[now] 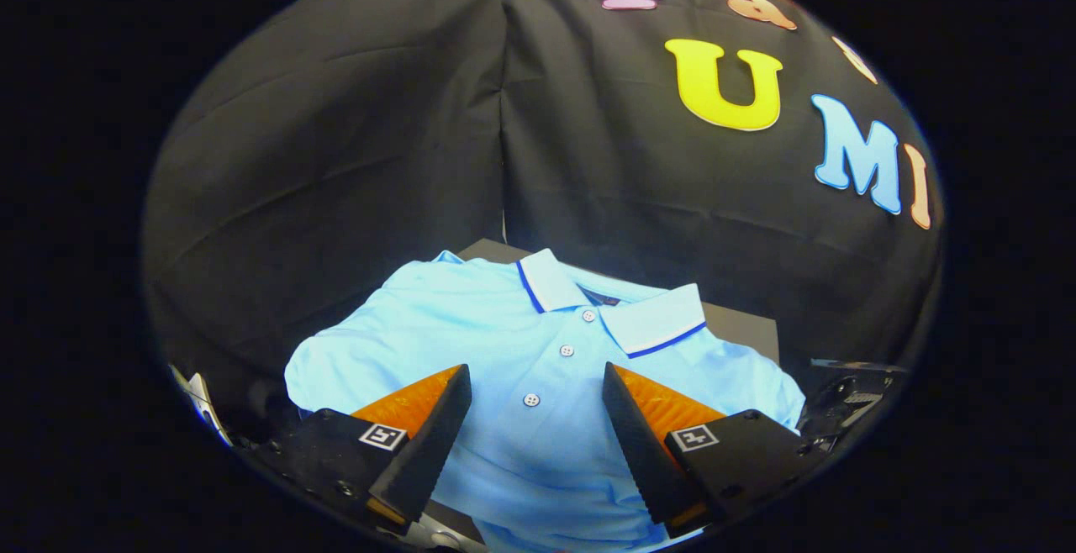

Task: Put the clothes into the washing machine and then close the washing machine lid.

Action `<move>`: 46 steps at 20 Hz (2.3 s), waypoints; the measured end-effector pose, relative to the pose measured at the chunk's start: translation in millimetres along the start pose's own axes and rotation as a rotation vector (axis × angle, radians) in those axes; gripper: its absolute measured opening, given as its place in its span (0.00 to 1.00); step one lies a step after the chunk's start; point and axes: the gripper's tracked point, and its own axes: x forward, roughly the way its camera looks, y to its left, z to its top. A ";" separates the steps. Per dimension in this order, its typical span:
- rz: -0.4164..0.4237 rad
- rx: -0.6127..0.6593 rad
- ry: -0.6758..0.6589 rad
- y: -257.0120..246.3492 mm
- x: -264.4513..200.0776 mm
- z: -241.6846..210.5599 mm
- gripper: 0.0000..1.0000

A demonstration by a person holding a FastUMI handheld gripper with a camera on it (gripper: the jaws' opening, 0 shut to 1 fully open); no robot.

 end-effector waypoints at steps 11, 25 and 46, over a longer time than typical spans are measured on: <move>0.036 -0.037 0.103 3.8 16.0 -13.6 0.82; 0.029 0.063 -0.049 16.9 11.4 -0.6 0.01; 0.127 0.170 -0.266 -6.7 -81.8 49.9 0.01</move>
